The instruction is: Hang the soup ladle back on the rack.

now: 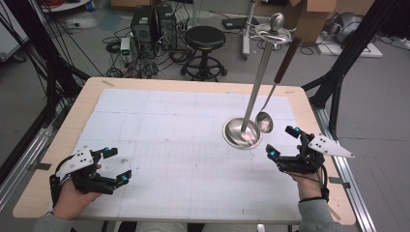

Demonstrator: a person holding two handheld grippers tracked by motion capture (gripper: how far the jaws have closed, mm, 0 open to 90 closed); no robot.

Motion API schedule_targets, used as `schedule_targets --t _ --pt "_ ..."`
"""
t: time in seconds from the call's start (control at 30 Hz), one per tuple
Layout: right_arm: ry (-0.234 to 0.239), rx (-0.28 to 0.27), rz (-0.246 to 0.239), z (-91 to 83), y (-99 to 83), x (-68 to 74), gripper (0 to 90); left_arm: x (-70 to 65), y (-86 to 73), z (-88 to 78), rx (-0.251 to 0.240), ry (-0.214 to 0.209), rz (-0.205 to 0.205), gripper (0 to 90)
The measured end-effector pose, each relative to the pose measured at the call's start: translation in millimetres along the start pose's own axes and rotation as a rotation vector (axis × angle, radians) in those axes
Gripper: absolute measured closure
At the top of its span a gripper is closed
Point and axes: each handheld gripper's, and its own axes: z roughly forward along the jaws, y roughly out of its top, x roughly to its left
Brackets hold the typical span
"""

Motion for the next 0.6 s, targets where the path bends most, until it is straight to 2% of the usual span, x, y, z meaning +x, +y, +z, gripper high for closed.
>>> schedule_targets --t 0.17,0.23,0.3,0.37,0.5,0.6 --pt "0.018 0.003 -0.003 -3.0 -10.0 4.2 0.4 0.4 1.1 -1.9 -0.017 0.012 0.014 1.9" --pt "-0.009 0.012 0.0 -4.4 -15.4 6.6 0.4 0.4 1.7 -3.0 -0.039 0.038 0.026 1.9" --pt "-0.022 0.022 0.011 -6.3 -22.5 7.5 0.4 0.4 2.4 -4.4 -0.059 0.056 0.024 1.9" --pt "-0.031 0.043 0.022 -7.4 -29.5 8.2 0.4 1.0 3.1 -5.6 -0.072 0.056 0.014 1.9" --pt "-0.031 0.08 0.009 -6.9 -37.6 10.4 0.4 1.7 2.3 -4.7 -0.068 0.06 0.006 2.0" --pt "-0.011 0.089 0.004 -4.2 -39.4 13.2 0.4 3.3 2.5 -5.4 -0.075 0.062 -0.004 1.9"
